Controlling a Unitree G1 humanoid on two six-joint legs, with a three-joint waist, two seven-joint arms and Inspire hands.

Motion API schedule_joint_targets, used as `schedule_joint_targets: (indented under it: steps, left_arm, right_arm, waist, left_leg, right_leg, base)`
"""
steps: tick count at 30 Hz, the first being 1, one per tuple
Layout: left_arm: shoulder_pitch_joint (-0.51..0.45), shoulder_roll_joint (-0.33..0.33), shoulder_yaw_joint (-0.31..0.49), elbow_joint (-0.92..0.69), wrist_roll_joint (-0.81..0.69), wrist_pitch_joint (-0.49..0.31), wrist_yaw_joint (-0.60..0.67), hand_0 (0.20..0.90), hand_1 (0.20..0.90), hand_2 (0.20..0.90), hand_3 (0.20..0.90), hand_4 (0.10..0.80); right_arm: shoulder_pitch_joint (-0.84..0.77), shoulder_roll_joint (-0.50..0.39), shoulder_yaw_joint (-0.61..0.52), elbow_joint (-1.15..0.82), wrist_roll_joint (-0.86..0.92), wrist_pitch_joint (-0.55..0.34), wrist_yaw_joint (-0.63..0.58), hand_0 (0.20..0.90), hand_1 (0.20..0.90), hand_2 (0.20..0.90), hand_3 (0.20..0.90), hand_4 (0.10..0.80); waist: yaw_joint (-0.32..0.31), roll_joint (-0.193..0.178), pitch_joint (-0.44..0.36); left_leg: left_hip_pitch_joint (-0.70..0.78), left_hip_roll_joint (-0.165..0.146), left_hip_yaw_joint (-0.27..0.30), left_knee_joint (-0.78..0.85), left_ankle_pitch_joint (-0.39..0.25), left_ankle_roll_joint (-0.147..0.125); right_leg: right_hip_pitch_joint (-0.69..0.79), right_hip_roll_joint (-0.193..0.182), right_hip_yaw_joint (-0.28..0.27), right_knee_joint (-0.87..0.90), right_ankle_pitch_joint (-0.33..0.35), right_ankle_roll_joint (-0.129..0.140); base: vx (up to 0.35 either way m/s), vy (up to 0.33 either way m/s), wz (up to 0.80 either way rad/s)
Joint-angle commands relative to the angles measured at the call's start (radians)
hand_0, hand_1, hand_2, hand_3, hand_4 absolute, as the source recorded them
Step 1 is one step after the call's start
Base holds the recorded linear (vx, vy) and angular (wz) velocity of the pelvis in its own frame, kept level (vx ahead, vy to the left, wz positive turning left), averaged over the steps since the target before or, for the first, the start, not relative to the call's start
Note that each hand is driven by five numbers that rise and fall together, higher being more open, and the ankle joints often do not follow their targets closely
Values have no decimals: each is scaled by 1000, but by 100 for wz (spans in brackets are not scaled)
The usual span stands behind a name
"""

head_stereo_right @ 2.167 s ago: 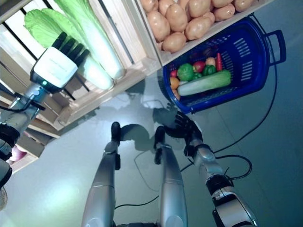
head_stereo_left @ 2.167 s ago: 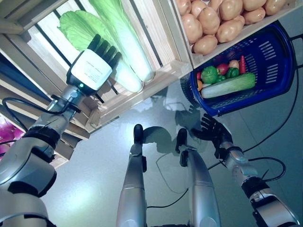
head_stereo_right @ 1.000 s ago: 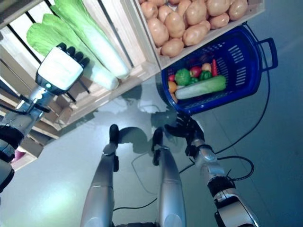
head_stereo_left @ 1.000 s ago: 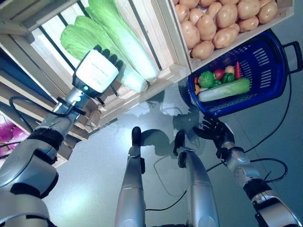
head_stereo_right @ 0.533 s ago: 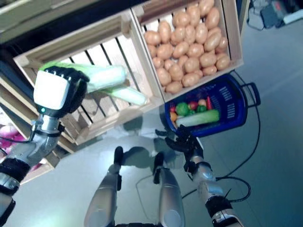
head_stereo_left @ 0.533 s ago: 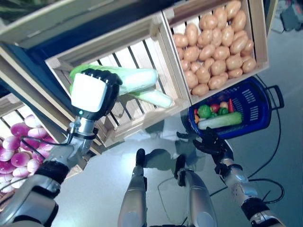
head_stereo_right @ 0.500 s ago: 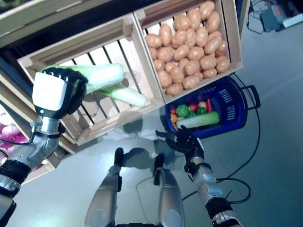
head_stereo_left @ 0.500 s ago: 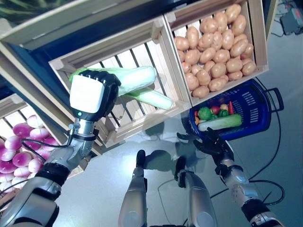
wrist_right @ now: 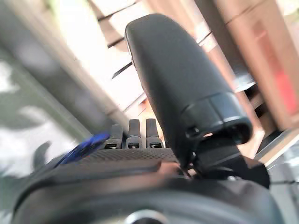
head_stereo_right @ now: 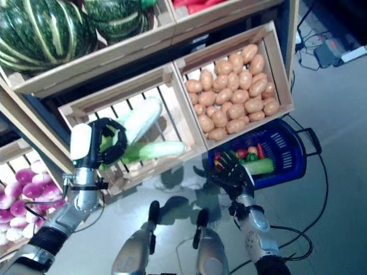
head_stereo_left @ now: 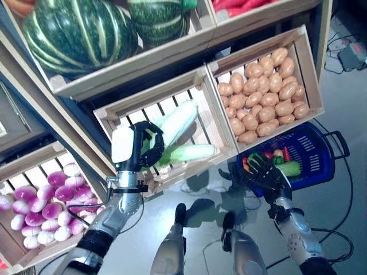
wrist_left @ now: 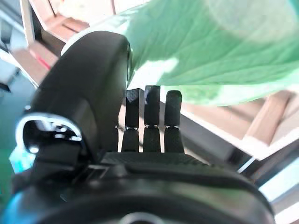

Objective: Put vegetables into the basket

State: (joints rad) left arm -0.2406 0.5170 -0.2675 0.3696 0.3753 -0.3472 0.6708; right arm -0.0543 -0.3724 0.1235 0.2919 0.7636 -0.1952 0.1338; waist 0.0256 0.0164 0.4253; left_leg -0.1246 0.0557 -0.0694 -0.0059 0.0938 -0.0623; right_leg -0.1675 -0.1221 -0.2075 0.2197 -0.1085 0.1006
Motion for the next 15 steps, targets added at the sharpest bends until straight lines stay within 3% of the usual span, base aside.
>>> schedule_joint_targets:
  steps: [1, 7, 15]
  left_arm:
    - [-23, 9, 50, -50, -109, -95, -59, 300, 300, 300, 300, 400]
    - [-31, -17, 16, 3, -186, -94, -156, 300, 300, 300, 300, 400]
    - [-74, -45, -46, 49, -220, -45, -233, 300, 300, 300, 300, 400]
  right_arm:
    - [4, -13, -8, -162, 86, -53, 165, 900, 900, 900, 900, 800]
    - [-24, -50, 31, -293, 134, -17, 279, 900, 900, 900, 900, 800]
    - [-118, -36, 98, -387, 199, 141, 323, 900, 900, 900, 900, 800]
  waist:
    - [-3, -50, -143]
    - [-4, -51, -169]
    - [18, -55, -233]
  left_leg:
    - [5, -52, 22, 14, -76, 19]
    - [42, -51, 23, 0, -86, 28]
    - [98, -49, 11, -34, -92, 28]
  right_leg:
    - [97, -10, -27, -138, 68, -16]
    - [122, -14, -21, -147, 69, -10]
    - [182, -17, -25, -183, 74, -4]
  base:
    - [41, 4, -2]
    - [56, 13, -1]
    - [81, -6, -2]
